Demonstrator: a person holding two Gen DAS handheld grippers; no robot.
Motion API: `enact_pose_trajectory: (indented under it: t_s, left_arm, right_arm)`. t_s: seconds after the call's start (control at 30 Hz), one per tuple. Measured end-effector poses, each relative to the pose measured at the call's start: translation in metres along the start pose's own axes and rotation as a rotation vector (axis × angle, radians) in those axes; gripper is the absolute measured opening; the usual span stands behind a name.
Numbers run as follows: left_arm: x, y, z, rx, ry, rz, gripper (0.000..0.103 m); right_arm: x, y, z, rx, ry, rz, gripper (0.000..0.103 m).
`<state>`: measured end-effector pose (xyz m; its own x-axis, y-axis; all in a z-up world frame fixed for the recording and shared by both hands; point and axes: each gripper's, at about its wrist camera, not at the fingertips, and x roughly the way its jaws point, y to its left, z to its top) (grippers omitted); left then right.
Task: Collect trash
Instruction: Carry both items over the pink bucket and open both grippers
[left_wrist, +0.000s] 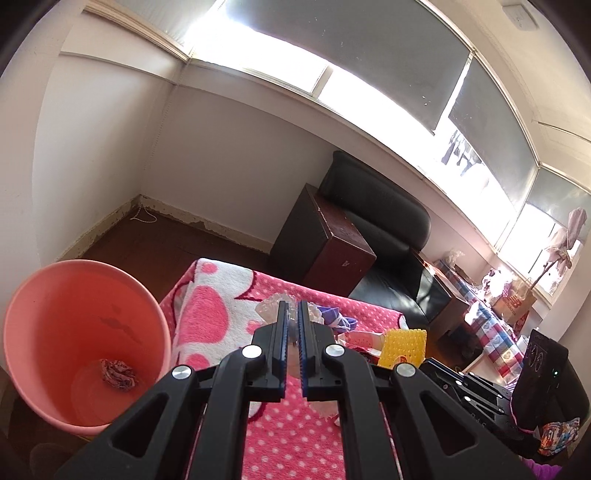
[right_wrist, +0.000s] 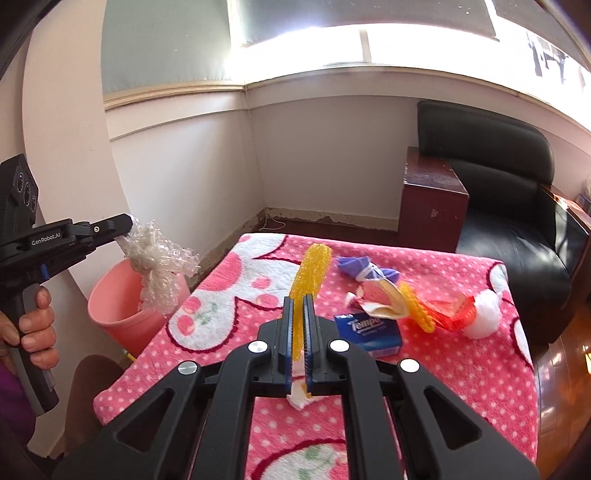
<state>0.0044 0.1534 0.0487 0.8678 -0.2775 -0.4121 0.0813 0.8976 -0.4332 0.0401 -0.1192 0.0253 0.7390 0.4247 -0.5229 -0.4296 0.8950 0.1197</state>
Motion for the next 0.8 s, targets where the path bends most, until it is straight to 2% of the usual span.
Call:
enact_pose_trajectory:
  t_s: [0.2,0.47,0.8]
  left_arm:
    - [-0.026,0.028,0.000,0.003,-0.063,0.103,0.004]
    - [-0.058,0.069,-0.002,0.008,-0.131,0.255,0.004]
    - [-0.069,0.125,-0.014,-0.057,-0.133,0.402,0.004]
  right_arm:
    - [0.020,0.052,0.021,-0.094,-0.016,0.111,0.005]
    - [0.060,0.124,0.039,-0.183,0.019,0.256,0.005]
    - [0.091,0.202,0.041,-0.307,0.066,0.363,0.005]
